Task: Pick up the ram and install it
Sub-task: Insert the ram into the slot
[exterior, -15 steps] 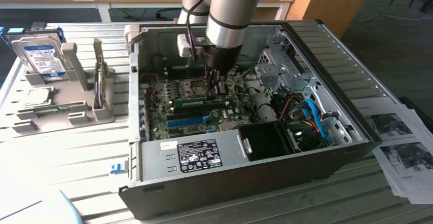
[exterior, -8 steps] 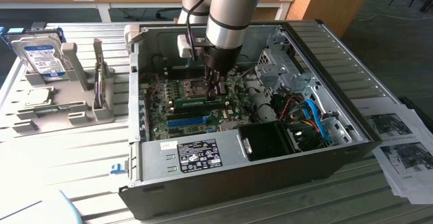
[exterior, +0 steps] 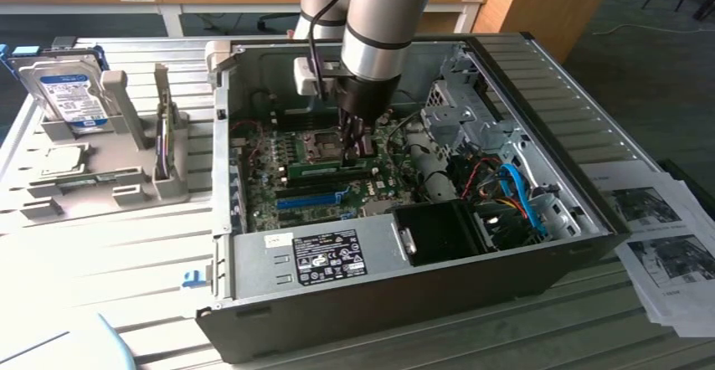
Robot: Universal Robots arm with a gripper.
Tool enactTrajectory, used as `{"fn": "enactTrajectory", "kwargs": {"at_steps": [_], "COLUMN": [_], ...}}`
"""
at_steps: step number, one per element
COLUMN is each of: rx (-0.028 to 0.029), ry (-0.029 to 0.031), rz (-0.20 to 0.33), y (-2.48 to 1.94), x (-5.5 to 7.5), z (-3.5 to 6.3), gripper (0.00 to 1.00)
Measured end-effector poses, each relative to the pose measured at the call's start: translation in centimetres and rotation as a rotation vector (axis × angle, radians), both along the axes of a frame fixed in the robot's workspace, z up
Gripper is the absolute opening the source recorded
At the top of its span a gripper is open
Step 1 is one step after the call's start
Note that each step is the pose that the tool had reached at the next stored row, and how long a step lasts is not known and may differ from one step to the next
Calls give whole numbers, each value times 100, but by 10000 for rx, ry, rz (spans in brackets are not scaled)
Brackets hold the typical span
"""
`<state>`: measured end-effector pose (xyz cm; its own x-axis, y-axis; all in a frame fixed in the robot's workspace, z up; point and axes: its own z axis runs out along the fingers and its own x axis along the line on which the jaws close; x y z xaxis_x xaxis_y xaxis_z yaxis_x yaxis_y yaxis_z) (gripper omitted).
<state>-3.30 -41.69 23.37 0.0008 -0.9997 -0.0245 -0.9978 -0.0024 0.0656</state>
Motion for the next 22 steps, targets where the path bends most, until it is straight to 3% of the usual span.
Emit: {"fn": "enactTrajectory", "kwargs": {"at_steps": [22], "rx": [-2], "ry": [-6], "rz": [-175], "y": [0], "x": [1], "z": [-10], "gripper": [11]}}
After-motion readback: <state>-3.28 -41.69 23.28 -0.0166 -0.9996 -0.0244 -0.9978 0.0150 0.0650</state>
